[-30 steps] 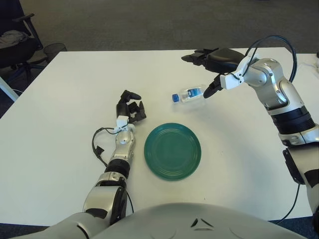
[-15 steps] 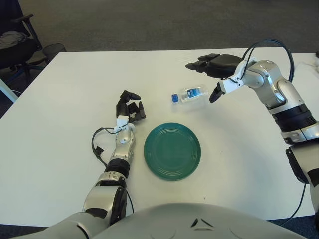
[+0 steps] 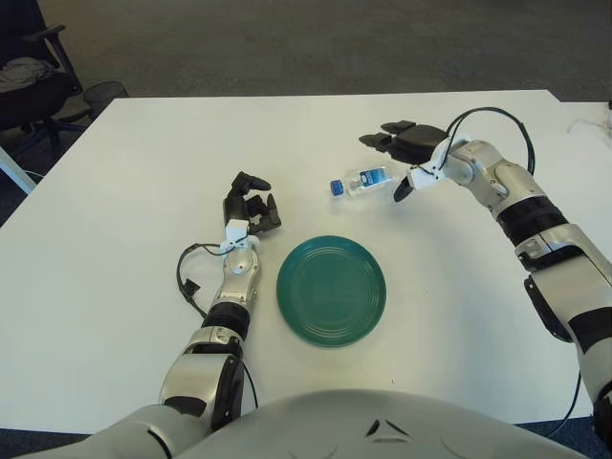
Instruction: Put the bottle into the plate.
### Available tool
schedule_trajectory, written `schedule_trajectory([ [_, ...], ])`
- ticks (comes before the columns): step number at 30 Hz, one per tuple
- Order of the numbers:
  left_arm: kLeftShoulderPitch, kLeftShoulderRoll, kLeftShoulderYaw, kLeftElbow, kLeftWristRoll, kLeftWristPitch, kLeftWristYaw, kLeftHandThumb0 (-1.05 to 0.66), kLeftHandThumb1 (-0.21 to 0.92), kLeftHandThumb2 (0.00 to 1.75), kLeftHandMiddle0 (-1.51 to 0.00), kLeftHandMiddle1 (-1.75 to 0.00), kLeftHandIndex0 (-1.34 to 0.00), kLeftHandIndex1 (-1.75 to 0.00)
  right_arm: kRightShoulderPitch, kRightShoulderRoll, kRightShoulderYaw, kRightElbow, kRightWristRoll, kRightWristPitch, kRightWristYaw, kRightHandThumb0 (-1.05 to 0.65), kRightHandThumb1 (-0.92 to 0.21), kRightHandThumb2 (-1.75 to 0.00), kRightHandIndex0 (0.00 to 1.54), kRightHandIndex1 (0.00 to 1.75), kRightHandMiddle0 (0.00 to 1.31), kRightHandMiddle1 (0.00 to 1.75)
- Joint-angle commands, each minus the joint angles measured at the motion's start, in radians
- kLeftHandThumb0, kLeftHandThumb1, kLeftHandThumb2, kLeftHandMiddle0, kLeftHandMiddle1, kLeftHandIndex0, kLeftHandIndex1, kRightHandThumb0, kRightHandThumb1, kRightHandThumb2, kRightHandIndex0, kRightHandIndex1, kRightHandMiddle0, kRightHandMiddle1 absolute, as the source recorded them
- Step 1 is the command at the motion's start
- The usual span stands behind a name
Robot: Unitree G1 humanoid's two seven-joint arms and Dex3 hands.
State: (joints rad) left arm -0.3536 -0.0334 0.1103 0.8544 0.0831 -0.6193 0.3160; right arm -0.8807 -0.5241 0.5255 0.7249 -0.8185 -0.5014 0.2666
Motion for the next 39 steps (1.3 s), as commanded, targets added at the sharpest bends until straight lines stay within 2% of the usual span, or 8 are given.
schedule_trajectory([
  [1,0.028,0.002,-0.005,0.037,0.009,0.031,0.011,-0.51,0.20,1.45,-1.21,-1.75,-0.70,-1.75,-0.057,0.011,0.017,0.045,-0.024,-0.009,-0.038,-1.05,-0.91,-0.03,0.00,0.00,0.00,0.00],
  [16,0.029,0.000,0.004,0.040,-0.018,0.024,-0.016,-0.51,0.21,1.45,-1.21,-1.75,-0.69,-1.75,-0.097,0.083,0.099,0.220,-0.073,0.002,-0.133,-1.05,-0.92,-0.06,0.00,0.00,0.00,0.00],
  [22,0.028,0.002,0.005,0.048,-0.017,0.003,-0.016,-0.50,0.22,1.43,-1.19,-1.75,-0.68,-1.75,-0.107,0.097,0.117,0.252,-0.077,0.007,-0.147,-1.05,-0.92,-0.06,0.00,0.00,0.00,0.00],
  [28,0.026,0.003,-0.001,0.047,0.002,0.016,0.012,-0.50,0.22,1.43,-1.21,-1.75,-0.68,-1.75,-0.112,0.106,0.134,0.267,-0.080,0.015,-0.150,-1.05,-0.92,-0.05,0.00,0.00,0.00,0.00],
  [39,0.028,-0.003,0.006,0.047,-0.023,0.014,-0.021,-0.50,0.23,1.42,-1.19,-1.75,-0.68,-1.75,-0.114,0.131,0.163,0.308,-0.083,0.019,-0.170,-1.05,-0.92,-0.09,0.00,0.00,0.00,0.00],
])
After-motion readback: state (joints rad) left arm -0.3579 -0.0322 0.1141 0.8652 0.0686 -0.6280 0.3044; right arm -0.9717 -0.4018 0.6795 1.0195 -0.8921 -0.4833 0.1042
